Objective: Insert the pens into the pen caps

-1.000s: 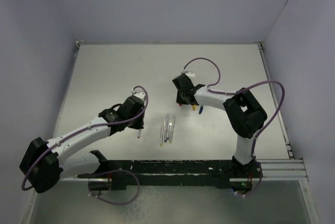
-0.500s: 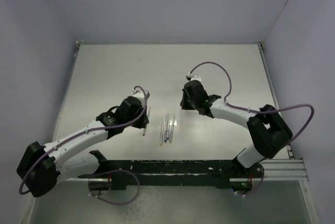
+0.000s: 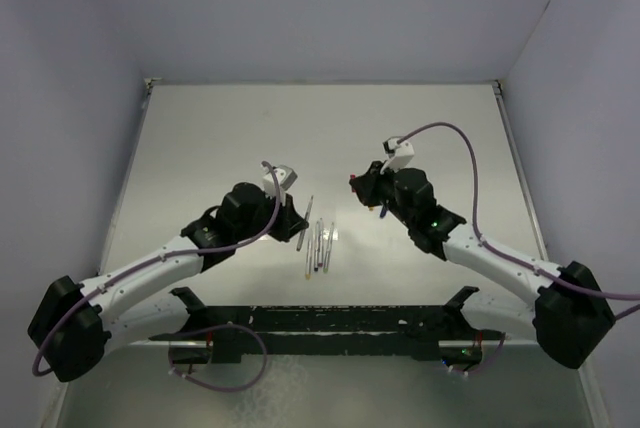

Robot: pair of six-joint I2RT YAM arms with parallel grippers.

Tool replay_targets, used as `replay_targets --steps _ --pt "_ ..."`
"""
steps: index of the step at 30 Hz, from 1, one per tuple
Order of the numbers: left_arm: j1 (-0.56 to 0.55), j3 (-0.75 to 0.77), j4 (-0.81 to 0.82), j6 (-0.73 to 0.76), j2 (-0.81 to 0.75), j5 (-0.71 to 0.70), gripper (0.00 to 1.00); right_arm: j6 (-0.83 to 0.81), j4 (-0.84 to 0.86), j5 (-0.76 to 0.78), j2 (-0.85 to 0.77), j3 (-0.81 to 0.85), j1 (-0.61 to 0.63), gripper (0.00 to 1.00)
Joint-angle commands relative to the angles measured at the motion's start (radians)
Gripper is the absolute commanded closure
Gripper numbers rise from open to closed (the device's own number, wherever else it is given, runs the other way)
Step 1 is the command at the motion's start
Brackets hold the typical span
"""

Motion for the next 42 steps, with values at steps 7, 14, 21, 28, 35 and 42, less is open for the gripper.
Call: replay_targets --steps 7,14,21,28,35,42 --pt "-0.050 -0.064 0.464 -0.128 0.018 0.234 1.00 -0.065 0.402 -0.048 -0.196 -0.152 0.004 1.00" --pt "-0.118 -0.047 0.657 -0.199 0.091 0.209 1.00 -0.016 0.631 -0.107 -0.240 -0.224 0.003 1.00" --pt "-0.128 -0.012 0.635 -0.202 0.097 0.181 1.00 0.018 0.652 -0.141 -0.304 -0.233 0.003 1.00" --pt "-0.130 -0.019 0.675 -0.218 0.096 0.165 1.00 0.065 0.684 -0.178 -0.317 -0.263 0.003 1.00" --pt "-0.131 -0.013 0.716 -0.225 0.121 0.192 1.00 0.100 0.722 -0.201 -0.281 -0.268 0.003 1.00" --pt "-0.131 -0.013 0.714 -0.221 0.135 0.198 1.00 0.119 0.739 -0.215 -0.265 -0.259 0.004 1.00"
